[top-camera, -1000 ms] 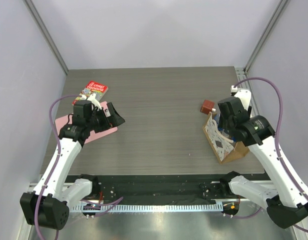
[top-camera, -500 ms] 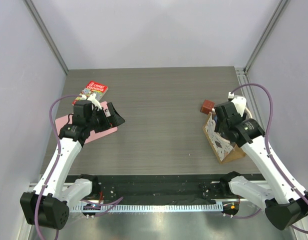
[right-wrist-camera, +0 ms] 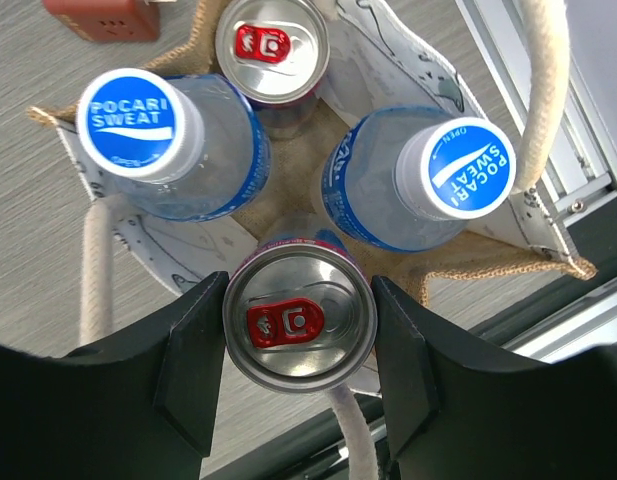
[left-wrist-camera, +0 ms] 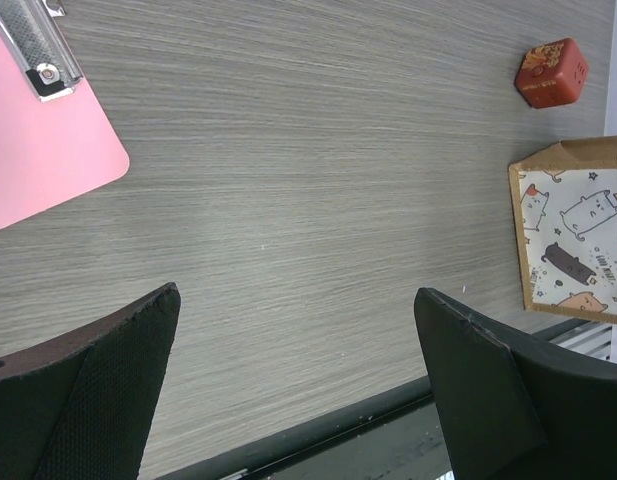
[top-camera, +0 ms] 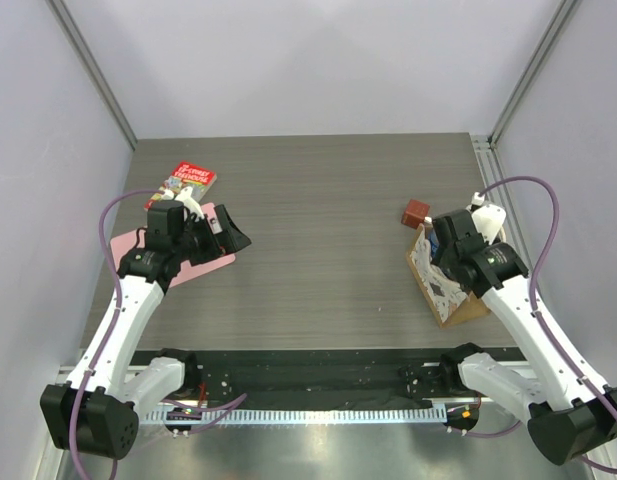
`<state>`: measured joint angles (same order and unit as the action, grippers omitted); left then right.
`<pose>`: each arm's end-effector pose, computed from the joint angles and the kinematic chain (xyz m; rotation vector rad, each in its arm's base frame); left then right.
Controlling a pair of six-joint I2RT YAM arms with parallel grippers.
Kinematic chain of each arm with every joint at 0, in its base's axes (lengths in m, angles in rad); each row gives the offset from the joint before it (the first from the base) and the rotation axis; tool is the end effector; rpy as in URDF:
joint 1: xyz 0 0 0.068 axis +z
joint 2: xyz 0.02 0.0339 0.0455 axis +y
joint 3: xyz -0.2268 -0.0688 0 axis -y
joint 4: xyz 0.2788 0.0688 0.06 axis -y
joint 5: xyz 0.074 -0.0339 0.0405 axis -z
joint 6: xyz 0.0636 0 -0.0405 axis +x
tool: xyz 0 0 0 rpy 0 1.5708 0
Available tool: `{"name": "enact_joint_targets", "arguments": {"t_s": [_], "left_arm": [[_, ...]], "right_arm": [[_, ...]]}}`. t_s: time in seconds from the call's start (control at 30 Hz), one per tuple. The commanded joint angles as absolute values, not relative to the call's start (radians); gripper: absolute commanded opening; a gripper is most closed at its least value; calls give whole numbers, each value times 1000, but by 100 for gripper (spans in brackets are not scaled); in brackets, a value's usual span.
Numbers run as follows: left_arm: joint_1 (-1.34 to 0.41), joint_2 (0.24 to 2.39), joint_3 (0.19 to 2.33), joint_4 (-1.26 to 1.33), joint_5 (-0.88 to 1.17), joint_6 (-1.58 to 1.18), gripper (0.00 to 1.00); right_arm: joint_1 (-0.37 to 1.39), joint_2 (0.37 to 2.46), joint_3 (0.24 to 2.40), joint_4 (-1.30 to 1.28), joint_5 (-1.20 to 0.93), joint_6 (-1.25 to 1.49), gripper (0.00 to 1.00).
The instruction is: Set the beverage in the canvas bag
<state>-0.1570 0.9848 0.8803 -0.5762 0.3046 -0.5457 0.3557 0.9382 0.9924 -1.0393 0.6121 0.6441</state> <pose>0.2763 -0.0631 0.2483 -0.2800 2.2974 -0.7116 0.2290 0.0461 0.2664 0.5548 2.2753 -0.3096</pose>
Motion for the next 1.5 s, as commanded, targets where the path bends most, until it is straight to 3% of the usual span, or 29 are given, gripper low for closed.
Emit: {"name": "enact_joint_targets", "arguments": {"t_s": [0.0,0.1,0.2,0.4,0.83,1.1,1.17,1.47], "left_arm": [[-158,983,881,-540,328,-551,100],[-158,980,882,-540,330,-551,100],[-156,982,882,-540,331,-552,100],[-156,980,882,-540,330,-551,100],[-158,979,881,-540,328,-551,100],[-156,979,881,-540,328,-551,100],[-156,977,881,-540,328,-549,100],[-156,976,881,-540,330,-551,100]], "right_arm": [[347,919,971,-982,667,777,10],[342,922,950,-980,693,816,14],[339,934,942,-977,712,827,27],[327,942,925,-959,718,834,28],[311,931,908,-950,716,842,48],[308,930,908,-954,716,844,54],[308,930,911,-956,713,845,62],[307,928,930,-977,718,848,67]]}}
